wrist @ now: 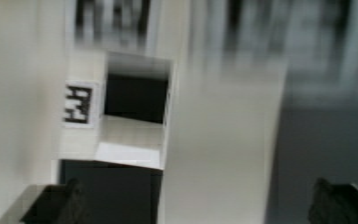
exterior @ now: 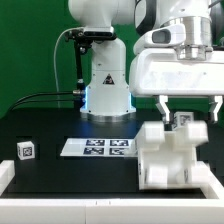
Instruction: Assemble chair
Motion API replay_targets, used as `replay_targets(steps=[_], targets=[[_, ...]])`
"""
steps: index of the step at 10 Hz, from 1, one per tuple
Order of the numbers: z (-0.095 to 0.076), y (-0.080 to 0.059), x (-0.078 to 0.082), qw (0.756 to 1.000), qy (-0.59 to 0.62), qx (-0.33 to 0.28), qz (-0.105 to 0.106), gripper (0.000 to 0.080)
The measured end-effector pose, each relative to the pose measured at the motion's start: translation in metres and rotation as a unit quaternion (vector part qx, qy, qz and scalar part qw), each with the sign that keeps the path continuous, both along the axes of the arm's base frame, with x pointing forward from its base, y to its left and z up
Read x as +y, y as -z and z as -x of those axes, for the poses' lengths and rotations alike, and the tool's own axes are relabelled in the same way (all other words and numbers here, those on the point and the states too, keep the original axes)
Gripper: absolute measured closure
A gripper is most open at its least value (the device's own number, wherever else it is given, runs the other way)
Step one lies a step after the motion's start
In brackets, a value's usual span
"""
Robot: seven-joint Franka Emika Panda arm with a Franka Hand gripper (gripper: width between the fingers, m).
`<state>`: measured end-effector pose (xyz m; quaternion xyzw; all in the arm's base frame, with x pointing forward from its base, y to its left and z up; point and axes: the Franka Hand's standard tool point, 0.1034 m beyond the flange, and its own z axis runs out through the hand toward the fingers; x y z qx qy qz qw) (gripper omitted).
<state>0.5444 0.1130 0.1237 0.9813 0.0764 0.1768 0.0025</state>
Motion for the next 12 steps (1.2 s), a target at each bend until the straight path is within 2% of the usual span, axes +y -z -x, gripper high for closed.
replay_targets(steps=[1, 3, 4, 6, 8, 10, 12], targets=[[-0.002, -0.001, 0.0, 1.0, 0.013, 0.0, -0.006, 0.0158], [-0.002, -0.001, -0.003, 0.995, 0.096, 0.003, -0.041, 0.0151], [-0.002, -0.004, -0.003, 0.993, 0.109, 0.005, -0.048, 0.0151], [-0.003, -0.015, -0.003, 0.993, 0.105, 0.0, -0.051, 0.0151], [0.004, -0.023, -0.007, 0.994, 0.096, 0.0, -0.052, 0.0151], [0.015, -0.018, -0.021, 0.996, 0.08, -0.002, -0.04, 0.0151], [0.019, -0.008, -0.022, 0.996, 0.077, -0.009, -0.035, 0.0151]])
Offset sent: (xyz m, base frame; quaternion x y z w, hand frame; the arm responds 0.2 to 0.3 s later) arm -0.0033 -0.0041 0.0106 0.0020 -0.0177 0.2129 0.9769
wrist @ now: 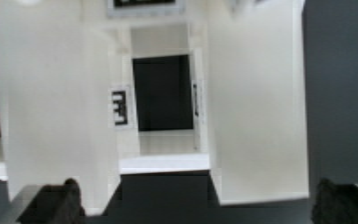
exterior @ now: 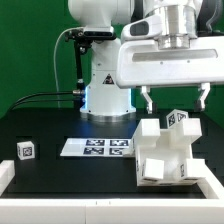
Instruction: Assemble chair
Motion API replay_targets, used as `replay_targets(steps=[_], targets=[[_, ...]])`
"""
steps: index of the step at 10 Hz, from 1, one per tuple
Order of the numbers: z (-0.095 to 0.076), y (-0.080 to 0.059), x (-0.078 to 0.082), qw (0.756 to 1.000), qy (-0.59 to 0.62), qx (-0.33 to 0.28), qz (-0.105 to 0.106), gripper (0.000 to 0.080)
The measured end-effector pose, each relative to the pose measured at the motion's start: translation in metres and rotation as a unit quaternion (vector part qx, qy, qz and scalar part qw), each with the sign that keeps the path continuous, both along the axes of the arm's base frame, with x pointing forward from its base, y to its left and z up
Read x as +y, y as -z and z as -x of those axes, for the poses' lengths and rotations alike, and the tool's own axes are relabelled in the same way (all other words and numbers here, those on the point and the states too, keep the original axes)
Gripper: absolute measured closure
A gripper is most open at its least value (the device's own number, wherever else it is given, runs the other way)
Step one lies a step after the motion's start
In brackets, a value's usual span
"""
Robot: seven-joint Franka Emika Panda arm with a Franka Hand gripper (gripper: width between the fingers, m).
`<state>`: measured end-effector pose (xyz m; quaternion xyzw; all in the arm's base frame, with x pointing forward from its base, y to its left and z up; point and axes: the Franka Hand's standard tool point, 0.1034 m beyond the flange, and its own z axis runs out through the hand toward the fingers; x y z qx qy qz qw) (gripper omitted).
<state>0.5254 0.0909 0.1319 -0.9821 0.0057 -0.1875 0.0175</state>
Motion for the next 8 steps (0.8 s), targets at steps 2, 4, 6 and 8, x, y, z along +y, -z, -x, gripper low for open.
replay_targets(steps=[2, 4, 6, 8], targets=[[-0.005, 0.012, -0.004, 1.0, -0.001, -0.002, 0.008, 0.0151], [-0.016, 0.012, -0.003, 1.0, -0.002, -0.004, 0.01, 0.0151], [-0.028, 0.012, -0.006, 1.0, 0.001, -0.007, 0.012, 0.0151], [-0.037, 0.016, -0.009, 1.0, 0.003, -0.009, 0.015, 0.0151]])
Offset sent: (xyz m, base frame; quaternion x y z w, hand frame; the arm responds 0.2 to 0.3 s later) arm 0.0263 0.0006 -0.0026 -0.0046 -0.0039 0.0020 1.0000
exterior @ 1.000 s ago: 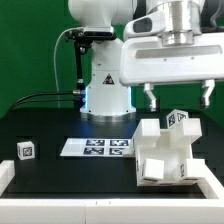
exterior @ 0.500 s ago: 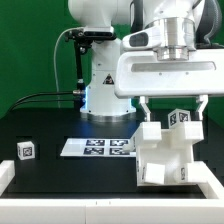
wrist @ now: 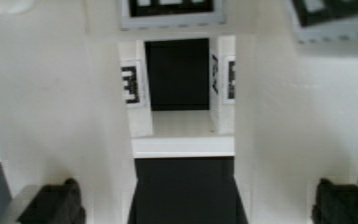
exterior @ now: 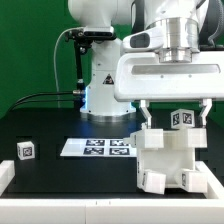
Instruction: Assemble chair
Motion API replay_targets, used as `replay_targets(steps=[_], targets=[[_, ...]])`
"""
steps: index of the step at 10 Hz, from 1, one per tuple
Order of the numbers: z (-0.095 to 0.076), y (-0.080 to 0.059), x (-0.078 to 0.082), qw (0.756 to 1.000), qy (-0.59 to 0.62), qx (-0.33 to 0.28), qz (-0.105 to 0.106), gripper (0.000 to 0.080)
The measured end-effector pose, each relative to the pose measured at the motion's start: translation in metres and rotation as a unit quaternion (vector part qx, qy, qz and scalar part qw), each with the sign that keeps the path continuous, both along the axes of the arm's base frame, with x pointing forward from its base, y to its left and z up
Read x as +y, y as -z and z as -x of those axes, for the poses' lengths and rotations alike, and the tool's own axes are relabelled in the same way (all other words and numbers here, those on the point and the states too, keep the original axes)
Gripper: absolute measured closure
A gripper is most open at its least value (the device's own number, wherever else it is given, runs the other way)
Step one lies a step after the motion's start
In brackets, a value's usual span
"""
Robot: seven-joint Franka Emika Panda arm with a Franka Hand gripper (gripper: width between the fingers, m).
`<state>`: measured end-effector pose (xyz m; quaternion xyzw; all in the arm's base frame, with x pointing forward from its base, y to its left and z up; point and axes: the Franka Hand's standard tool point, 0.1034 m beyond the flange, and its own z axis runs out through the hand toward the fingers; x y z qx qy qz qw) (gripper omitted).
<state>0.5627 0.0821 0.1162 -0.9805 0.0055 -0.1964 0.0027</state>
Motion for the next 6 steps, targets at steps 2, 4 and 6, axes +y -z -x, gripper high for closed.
replay_targets(steps=[2, 4, 6], targets=[[-0.005, 0.005, 0.001, 1.0, -0.001, 0.001, 0.002, 0.0151], [-0.01, 0.009, 0.003, 1.0, -0.002, 0.0, 0.004, 0.0151], [-0.013, 0.013, 0.003, 1.0, -0.002, 0.001, 0.006, 0.0151]])
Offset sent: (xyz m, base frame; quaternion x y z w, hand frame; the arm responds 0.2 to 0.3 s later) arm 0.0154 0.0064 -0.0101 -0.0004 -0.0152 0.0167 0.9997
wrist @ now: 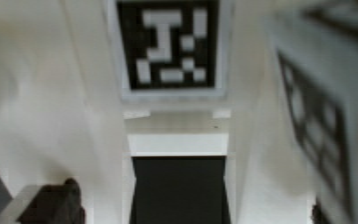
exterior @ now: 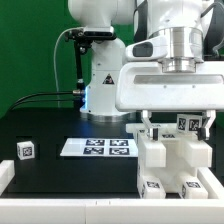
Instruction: Assemble chair
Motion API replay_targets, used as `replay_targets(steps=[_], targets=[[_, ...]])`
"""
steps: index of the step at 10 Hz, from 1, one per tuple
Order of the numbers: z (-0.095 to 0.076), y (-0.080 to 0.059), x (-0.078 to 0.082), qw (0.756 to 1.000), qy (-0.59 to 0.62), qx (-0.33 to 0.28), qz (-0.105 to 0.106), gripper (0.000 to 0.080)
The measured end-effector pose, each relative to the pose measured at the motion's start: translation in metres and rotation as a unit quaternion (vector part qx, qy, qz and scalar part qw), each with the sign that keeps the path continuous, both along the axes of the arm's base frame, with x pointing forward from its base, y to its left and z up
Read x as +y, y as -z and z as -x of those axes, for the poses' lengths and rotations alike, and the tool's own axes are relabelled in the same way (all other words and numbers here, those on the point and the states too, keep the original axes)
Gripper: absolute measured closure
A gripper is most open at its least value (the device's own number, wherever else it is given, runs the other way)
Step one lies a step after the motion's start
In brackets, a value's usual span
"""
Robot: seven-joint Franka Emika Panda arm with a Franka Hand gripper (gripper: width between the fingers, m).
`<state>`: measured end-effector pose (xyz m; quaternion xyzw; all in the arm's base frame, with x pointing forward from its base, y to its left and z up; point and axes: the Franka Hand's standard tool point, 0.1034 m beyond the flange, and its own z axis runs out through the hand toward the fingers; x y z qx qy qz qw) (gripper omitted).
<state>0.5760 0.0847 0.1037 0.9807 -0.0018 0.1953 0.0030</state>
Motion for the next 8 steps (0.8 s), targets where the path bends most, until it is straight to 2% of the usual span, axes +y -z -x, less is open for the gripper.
replay_targets(steps=[5, 6, 8], targets=[[-0.006, 0.0, 0.002, 1.0, -0.001, -0.001, 0.0, 0.0151], [-0.006, -0.006, 0.005, 1.0, -0.001, 0.012, -0.004, 0.0151], [-0.003, -0.028, 0.014, 0.999, 0.004, 0.033, -0.019, 0.0151]])
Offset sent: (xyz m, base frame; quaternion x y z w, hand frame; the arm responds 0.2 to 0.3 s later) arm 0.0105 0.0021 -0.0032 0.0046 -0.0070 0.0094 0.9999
